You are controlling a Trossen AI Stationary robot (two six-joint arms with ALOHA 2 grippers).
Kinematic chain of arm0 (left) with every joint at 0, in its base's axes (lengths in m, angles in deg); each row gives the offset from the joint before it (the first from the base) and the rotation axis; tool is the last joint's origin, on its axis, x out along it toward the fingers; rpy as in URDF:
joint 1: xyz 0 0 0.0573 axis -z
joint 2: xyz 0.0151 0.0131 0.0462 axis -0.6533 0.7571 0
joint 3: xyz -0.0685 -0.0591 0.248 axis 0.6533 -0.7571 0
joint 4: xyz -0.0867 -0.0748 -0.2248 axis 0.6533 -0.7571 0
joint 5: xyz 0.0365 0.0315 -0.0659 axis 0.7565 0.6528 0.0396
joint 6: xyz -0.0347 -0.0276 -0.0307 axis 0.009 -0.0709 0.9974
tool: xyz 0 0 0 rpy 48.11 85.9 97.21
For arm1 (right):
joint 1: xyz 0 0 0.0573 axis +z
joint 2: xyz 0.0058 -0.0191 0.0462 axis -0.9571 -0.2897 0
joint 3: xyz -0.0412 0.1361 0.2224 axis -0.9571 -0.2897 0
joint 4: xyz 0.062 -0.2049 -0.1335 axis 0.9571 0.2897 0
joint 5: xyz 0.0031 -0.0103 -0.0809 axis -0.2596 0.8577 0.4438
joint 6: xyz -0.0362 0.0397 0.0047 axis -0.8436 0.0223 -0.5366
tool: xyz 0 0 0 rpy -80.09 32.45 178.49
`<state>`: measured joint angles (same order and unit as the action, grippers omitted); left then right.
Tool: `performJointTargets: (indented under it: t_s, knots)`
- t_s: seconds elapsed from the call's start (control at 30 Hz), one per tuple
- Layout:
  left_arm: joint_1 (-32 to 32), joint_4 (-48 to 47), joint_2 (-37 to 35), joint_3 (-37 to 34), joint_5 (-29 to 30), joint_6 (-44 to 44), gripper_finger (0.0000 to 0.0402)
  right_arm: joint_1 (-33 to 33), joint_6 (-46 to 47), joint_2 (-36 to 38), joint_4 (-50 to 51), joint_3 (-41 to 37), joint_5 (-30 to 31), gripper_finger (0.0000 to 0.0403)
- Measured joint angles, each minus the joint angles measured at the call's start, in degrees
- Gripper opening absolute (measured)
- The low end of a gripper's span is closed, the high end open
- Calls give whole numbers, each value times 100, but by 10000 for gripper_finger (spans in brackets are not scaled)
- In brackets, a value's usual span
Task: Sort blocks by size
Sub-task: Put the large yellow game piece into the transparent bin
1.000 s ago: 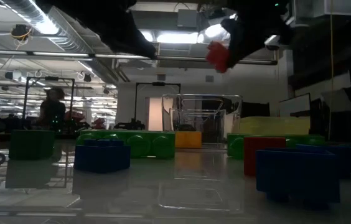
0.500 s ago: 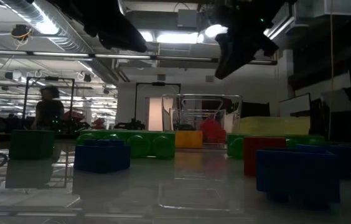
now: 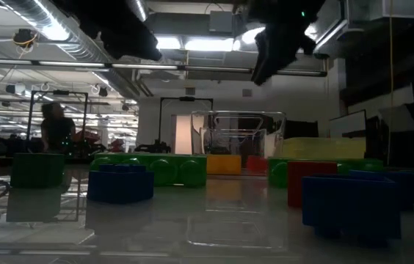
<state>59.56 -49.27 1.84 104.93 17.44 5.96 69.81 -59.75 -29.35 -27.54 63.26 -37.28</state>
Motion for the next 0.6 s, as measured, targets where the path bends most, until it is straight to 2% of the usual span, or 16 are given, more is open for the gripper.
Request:
performJointTargets:
  t_s: [0.1, 0.23, 0.3, 0.4, 0.5, 0.6]
  knots:
    - [155, -188, 0, 0, -124, 315, 155, 0, 489, 0, 80, 239, -541, 163]
    - [427, -554, 0, 2, -253, 889, 155, 30, 868, 1, 99, 288, -1744, 163]
    - [586, -821, 0, 0, -314, 1270, 155, 129, 1034, 0, 100, 288, -2151, 163]
    - [801, -1260, 0, 2, -440, 2049, 155, 417, 1178, 0, 95, 288, -2171, 163]
    - [975, -1729, 0, 2, -576, 3054, 155, 743, 1186, 0, 80, 288, -1939, 163]
    - [1076, -2264, 0, 0, -966, 4058, 155, 1056, 1188, -7, 48, 288, -1713, 163]
